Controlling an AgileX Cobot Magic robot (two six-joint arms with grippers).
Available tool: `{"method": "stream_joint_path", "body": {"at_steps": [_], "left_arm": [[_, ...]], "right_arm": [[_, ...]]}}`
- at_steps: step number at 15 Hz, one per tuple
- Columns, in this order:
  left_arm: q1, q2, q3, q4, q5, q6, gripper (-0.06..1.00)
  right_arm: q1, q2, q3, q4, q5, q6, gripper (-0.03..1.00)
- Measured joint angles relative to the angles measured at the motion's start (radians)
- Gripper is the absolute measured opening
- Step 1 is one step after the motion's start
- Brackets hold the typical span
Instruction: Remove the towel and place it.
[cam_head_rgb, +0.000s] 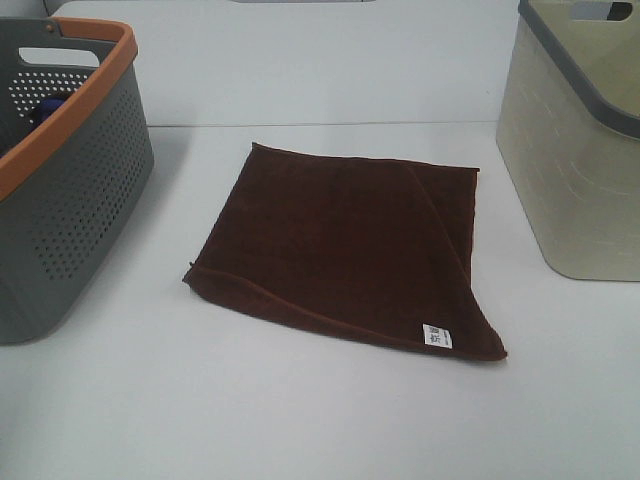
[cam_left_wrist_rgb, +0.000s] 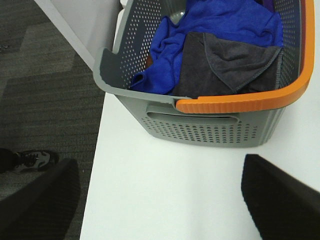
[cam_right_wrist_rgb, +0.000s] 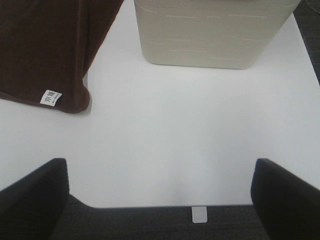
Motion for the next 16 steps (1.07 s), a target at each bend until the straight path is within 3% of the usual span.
{"method": "stream_joint_path", "body": {"at_steps": [6,11,16], "left_arm": [[0.000,-0.380,0.173,-0.006,0.003,-0.001,0.83],[0.000,-0.539,0.240,-0.167,0.030,0.004,0.83],[0.000,-0.539,0.310,-0.293,0.008,0.111,0.83]], "right_arm": [[0.000,-0.239,0.125,-0.003,-0.003,-0.013,0.96],[0.000,-0.239,0.158,0.000,-0.026,-0.046,0.96],[0.000,-0.239,0.160,0.001,-0.026,-0.046,0.96]]}}
